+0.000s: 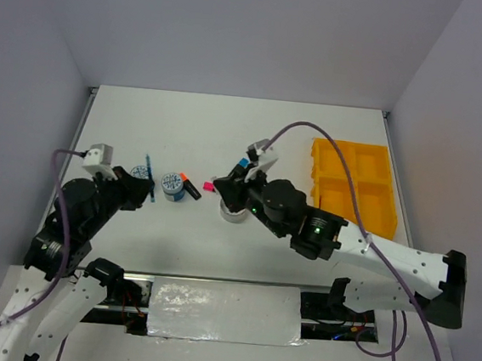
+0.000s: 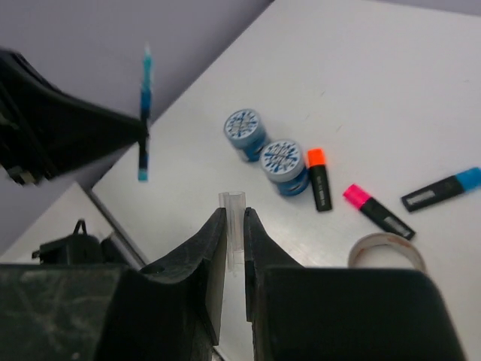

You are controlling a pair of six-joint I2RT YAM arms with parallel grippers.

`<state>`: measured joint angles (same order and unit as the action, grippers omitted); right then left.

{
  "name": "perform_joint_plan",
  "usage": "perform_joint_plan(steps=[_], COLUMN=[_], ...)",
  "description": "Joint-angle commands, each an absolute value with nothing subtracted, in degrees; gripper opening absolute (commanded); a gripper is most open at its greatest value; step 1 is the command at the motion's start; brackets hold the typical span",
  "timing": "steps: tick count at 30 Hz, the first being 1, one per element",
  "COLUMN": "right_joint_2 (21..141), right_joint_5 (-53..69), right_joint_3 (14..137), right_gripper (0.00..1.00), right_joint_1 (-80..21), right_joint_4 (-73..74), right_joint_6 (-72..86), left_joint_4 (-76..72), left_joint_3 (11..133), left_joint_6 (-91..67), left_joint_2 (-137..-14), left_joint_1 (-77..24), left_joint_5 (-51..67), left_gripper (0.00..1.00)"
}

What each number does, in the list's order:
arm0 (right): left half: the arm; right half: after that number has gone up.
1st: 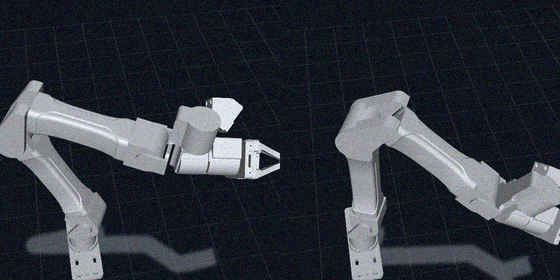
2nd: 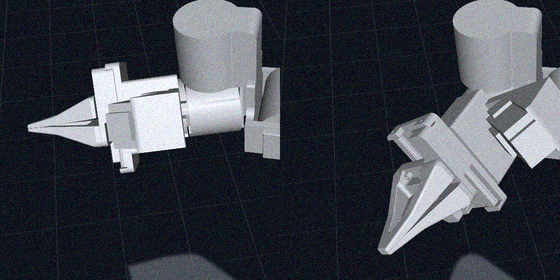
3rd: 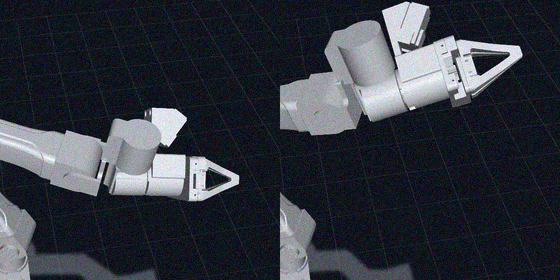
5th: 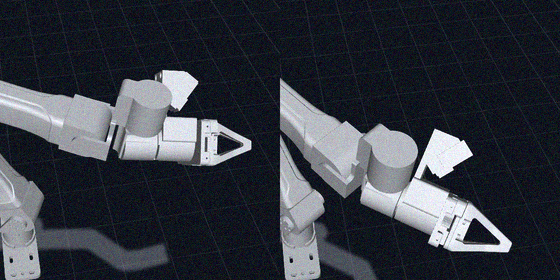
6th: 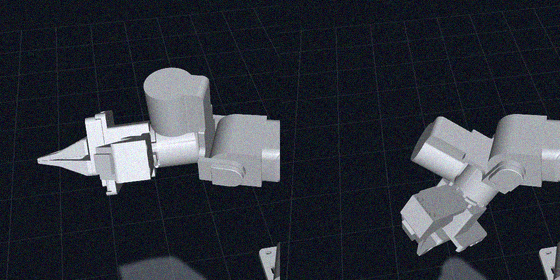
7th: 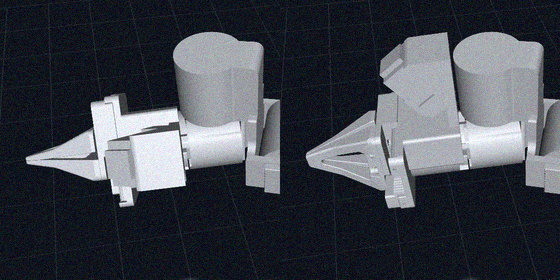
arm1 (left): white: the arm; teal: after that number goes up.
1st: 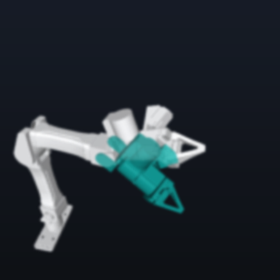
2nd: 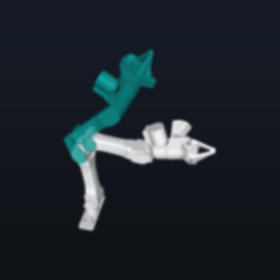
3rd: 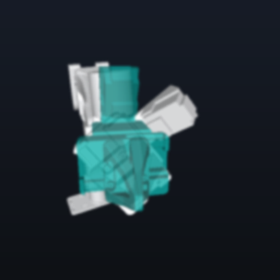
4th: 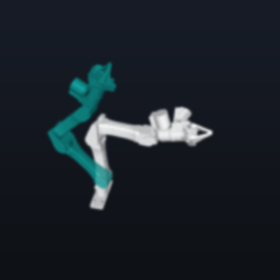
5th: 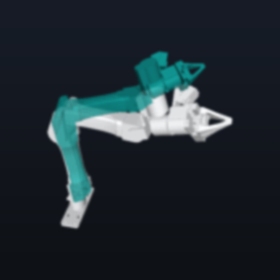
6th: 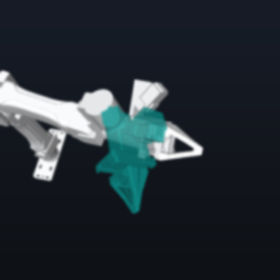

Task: Sort the stationery into containers
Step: Close the pen cap on the pen.

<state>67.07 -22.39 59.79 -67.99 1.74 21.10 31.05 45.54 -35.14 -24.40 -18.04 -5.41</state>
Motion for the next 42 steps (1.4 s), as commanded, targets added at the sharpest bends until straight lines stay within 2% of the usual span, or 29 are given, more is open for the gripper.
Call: perform_joint_plan(steps=[1, 7, 9, 14, 22, 25, 42], right_joint_2=[62.9, 53.8, 51.1, 47.2, 49.3, 49.1, 49.9], right_joint_5=[-29.8, -36.8, -38.3, -38.3, -35.4, -33.7, -30.3], right_joint_3=[54.6, 48.6, 47.2, 43.3, 42.4, 41.1, 35.7], right_gripper=[0.00, 0.00, 0.00, 0.00, 0.00, 0.00, 0.00], right_joint_1=[-66.3, -65.8, -65.8, -65.8, -65.9, -66.0, -65.9], right_joint_4=[0.2, -3.8, -6.1, -16.2, -28.2, -32.3, -35.0], right_joint_6=[22.6, 23.7, 25.1, 26.1, 23.0, 22.5, 26.5], left_joint_4=[15.0, -11.3, -16.1, -23.6, -29.3, -31.4, -37.2], left_joint_3=[39.2, 28.1, 25.3, 22.7, 24.2, 24.5, 25.1], left_joint_6=[-37.7, -43.6, -45.1, -44.8, -43.2, -42.8, -43.2], left_joint_2=[-26.0, -27.8, -28.4, -31.9, -43.1, -44.6, -46.2], left_joint_1=[-18.2, -18.9, -21.2, -29.9, -40.4, -42.3, -45.1], left_joint_5=[13.8, 34.8, 36.2, 30.2, 24.4, 23.8, 23.6], left_gripper=[0.00, 0.00, 0.00, 0.00, 0.00, 0.00, 0.00])
